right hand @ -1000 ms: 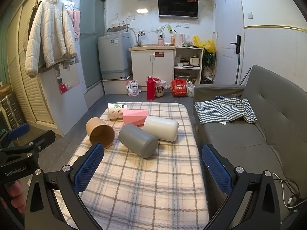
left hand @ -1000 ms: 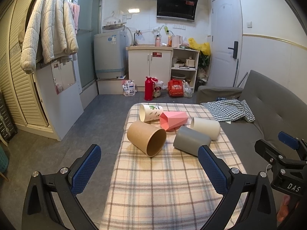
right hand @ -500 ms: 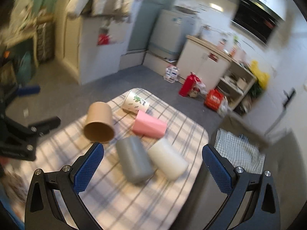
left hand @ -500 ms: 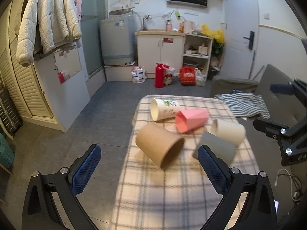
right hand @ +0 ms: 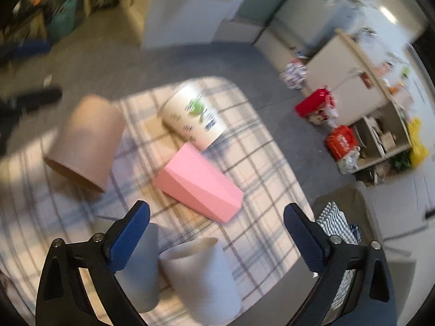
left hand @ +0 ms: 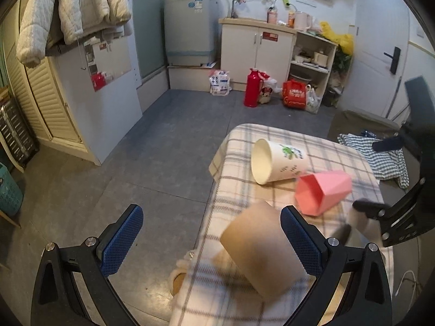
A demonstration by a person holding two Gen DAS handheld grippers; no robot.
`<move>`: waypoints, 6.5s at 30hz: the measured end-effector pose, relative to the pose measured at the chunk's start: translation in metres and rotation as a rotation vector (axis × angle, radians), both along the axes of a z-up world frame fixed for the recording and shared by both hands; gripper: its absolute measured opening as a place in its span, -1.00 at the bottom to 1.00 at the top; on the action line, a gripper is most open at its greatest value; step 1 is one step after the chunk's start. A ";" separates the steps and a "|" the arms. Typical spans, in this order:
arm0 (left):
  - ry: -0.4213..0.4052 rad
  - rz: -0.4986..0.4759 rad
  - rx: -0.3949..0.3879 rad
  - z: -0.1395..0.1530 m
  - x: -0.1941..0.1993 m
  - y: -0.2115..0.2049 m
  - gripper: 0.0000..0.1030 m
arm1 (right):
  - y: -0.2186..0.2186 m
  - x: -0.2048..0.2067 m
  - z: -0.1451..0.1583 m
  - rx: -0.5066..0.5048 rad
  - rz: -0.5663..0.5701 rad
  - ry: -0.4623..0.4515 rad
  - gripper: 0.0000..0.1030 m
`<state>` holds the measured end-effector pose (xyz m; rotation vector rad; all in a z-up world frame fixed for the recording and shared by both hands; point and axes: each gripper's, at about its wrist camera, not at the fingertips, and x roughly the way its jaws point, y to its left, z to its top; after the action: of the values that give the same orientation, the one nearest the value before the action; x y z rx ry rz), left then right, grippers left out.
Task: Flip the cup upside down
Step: 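Reach the right gripper to the pink cup and close on its body, then lift the pink cup with the right gripper and turn it rim-down, then lower the pink cup onto the table and open the right gripper, then grasp the upside-down pink cup with the left gripper and lift it, then set the pink cup down upside down and open the left gripper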
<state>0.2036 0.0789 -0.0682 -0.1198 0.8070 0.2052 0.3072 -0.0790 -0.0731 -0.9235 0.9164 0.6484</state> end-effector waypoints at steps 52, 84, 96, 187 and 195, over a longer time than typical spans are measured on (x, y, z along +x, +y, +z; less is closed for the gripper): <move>-0.123 -0.056 -0.013 0.060 -0.043 -0.014 1.00 | -0.021 -0.064 0.083 0.157 -0.246 0.119 0.29; -0.051 -0.177 0.004 0.009 -0.186 -0.036 1.00 | -0.066 -0.251 -0.029 0.475 -0.901 0.294 0.29; -0.023 -0.167 0.001 0.006 -0.187 -0.053 1.00 | -0.088 -0.256 -0.008 0.600 -0.872 0.161 0.57; -0.041 -0.373 -0.044 0.007 -0.149 -0.153 0.47 | -0.178 -0.284 -0.008 0.639 -0.958 -0.111 0.68; -0.146 -0.383 -0.047 0.047 -0.173 -0.134 0.56 | -0.170 -0.302 0.027 0.688 -0.893 -0.194 0.68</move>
<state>0.0304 -0.0553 -0.0216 -0.0224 0.6747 -0.1831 0.0054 -0.2488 -0.0461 0.0780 0.7490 0.0635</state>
